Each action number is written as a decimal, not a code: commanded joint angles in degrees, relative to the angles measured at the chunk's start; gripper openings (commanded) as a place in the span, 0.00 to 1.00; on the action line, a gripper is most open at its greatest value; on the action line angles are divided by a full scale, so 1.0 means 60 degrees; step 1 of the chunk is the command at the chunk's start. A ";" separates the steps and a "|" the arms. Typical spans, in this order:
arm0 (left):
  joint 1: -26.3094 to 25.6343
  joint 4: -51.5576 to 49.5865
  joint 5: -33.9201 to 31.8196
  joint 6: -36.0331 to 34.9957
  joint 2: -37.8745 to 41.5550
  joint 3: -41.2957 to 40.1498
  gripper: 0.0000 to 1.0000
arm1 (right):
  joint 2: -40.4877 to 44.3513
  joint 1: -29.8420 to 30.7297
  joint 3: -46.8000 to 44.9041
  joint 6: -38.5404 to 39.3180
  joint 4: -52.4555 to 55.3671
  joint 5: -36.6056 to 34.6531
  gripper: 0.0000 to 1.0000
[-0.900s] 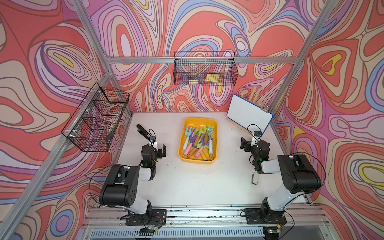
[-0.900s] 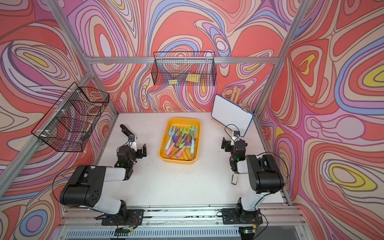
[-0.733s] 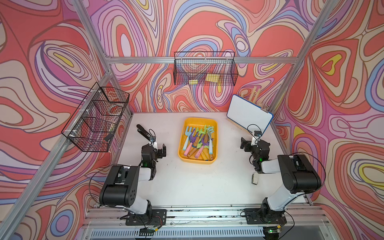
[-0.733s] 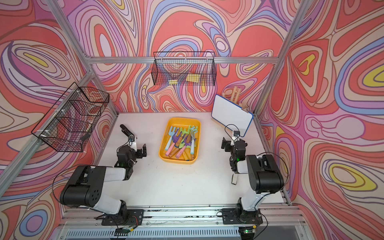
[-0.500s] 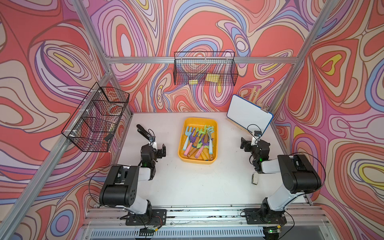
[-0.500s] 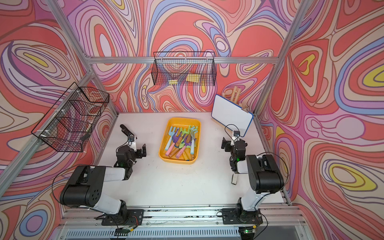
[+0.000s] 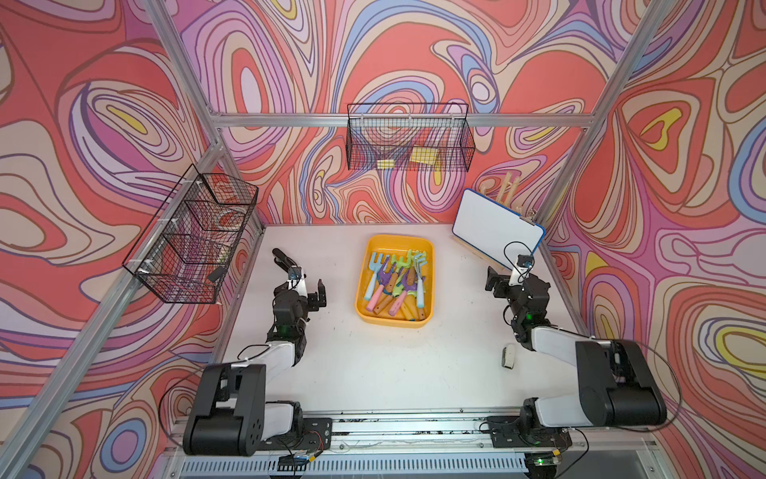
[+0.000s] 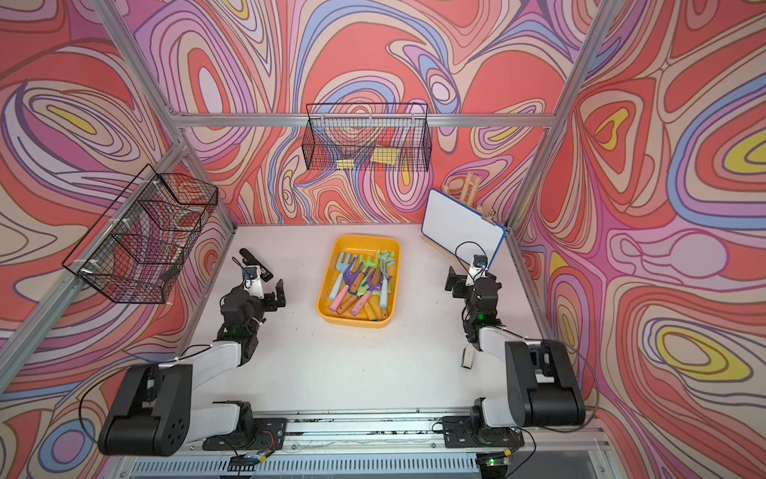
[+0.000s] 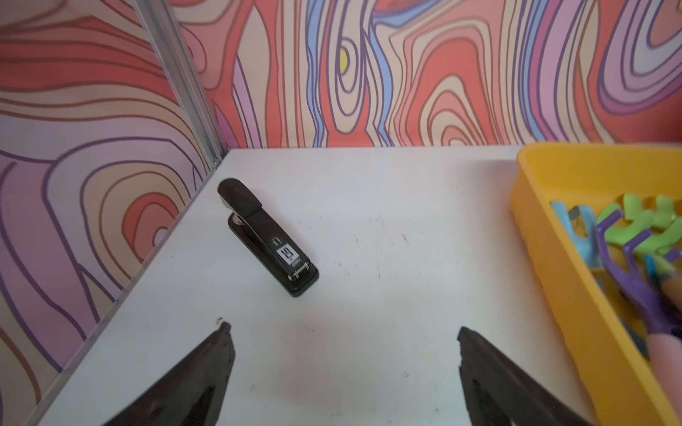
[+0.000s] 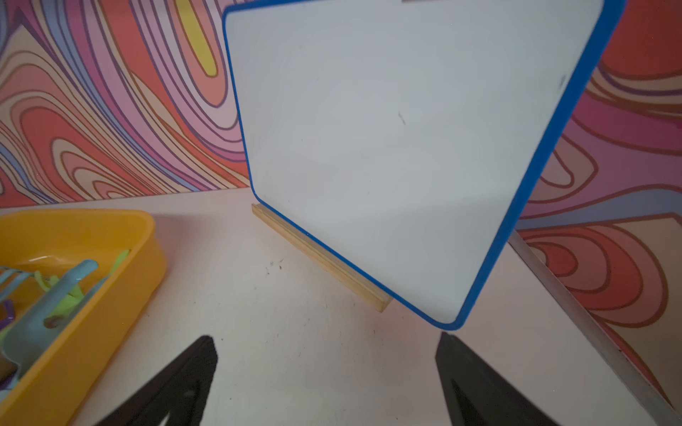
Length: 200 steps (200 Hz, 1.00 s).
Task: Take the hand rake out of the storage box
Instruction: Move the storage box to the center of the board.
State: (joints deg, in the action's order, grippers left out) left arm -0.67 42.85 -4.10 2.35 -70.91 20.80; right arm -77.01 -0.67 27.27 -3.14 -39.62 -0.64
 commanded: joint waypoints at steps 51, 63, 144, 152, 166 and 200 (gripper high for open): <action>0.0040 -0.5337 0.1307 0.2297 0.2268 0.2122 1.00 | 0.2383 0.0029 0.1289 -0.2957 0.4652 -0.0225 0.98; 0.0051 -0.5251 0.1950 0.2736 0.2040 0.2297 1.00 | 0.2596 0.0032 0.1447 -0.2988 0.4887 0.0136 0.98; -0.0032 -0.4315 0.5334 0.3913 -0.1324 0.4146 0.69 | 0.1514 0.0077 0.3256 -0.3104 0.6049 0.2482 0.76; -0.0122 -0.4342 0.5457 0.3936 -0.1748 0.4372 0.69 | 0.1142 0.0168 0.3409 -0.3195 0.5929 0.2712 0.76; -0.0312 -0.4516 0.5944 0.3929 -0.2581 0.4834 0.69 | 0.0441 0.0678 0.3818 -0.3029 0.6119 0.2613 0.76; -0.1177 -0.6133 0.5462 0.3209 -0.3716 0.5882 0.64 | -0.0761 0.2282 0.4728 -0.2314 0.6713 0.1327 0.69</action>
State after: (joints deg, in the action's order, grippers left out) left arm -4.38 14.63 28.08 24.88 -90.30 52.53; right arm -78.48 7.97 52.58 -19.84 -2.83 10.50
